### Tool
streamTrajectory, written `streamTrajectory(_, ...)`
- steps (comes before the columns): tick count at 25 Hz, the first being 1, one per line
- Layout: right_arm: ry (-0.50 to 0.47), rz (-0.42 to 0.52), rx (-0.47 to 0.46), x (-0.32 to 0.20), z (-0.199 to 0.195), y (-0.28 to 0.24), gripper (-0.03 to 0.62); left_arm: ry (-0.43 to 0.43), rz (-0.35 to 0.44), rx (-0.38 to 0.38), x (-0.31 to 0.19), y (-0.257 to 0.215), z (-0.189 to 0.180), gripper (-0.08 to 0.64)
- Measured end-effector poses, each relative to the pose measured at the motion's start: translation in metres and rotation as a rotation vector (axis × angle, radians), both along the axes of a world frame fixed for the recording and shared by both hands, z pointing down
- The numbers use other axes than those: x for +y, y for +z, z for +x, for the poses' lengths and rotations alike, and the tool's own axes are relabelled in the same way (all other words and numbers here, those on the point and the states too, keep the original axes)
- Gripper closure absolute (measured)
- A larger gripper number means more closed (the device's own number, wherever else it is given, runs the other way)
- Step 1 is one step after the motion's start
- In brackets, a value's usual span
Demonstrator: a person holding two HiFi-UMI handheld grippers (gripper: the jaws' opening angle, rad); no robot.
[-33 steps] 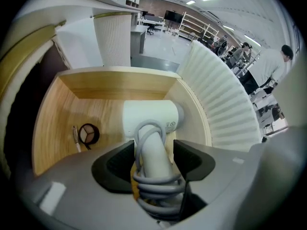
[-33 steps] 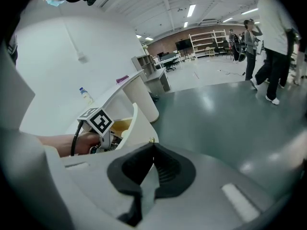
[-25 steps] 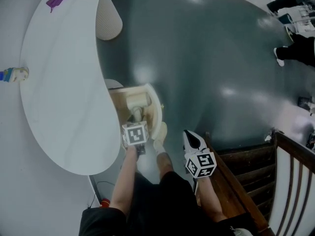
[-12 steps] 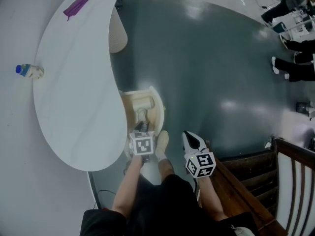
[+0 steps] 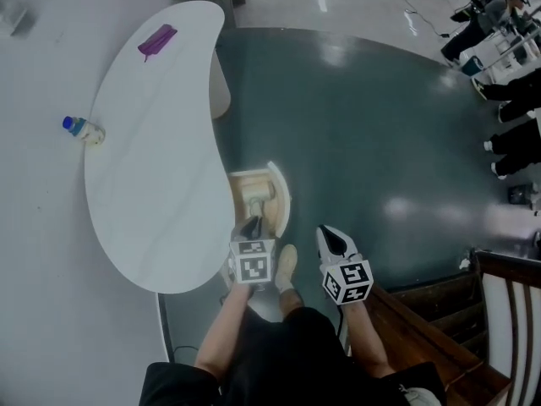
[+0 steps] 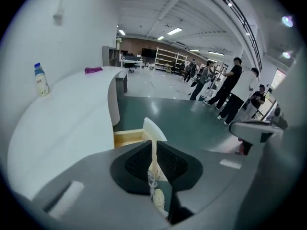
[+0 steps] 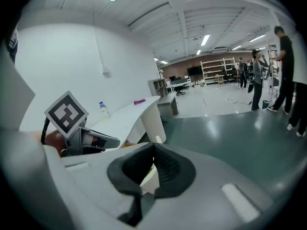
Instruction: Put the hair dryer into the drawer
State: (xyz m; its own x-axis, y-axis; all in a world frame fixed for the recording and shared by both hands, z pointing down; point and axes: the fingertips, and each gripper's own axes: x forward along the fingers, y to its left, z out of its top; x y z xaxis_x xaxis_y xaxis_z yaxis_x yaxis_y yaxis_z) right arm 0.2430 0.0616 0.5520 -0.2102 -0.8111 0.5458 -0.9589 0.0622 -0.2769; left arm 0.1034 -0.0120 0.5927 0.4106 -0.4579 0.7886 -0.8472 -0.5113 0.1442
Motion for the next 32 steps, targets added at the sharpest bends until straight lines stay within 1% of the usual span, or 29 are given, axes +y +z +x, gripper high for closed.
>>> streamTrajectory(5, -0.014, 0.054, 0.022, -0.004, -0.014, -0.037, 0.589, 0.023, 0.071, 0.017, 0.007, -0.048, -0.009, 0.552)
streamTrajectory(10, -0.014, 0.105, 0.033, -0.011, -0.03, -0.074, 0.589, 0.045, 0.166, 0.039, 0.013, -0.091, -0.021, 0.552)
streamTrajectory(15, -0.029, 0.163, 0.055, -0.015, -0.052, -0.109, 0.589, 0.065, 0.254, 0.089, 0.018, -0.133, -0.032, 0.554)
streamTrajectory(22, -0.036, 0.245, 0.101, -0.018, -0.079, -0.159, 0.589, 0.089, 0.418, 0.16, 0.013, -0.197, -0.053, 0.554)
streamTrajectory(26, -0.03, 0.285, 0.121, -0.015, -0.089, -0.181, 0.589, 0.107, 0.494, 0.181, 0.014, -0.221, -0.066, 0.554)
streamTrajectory(32, -0.007, 0.323, 0.138, -0.013, -0.102, -0.197, 0.589, 0.139, 0.549, 0.217, 0.019, -0.24, -0.085, 0.554)
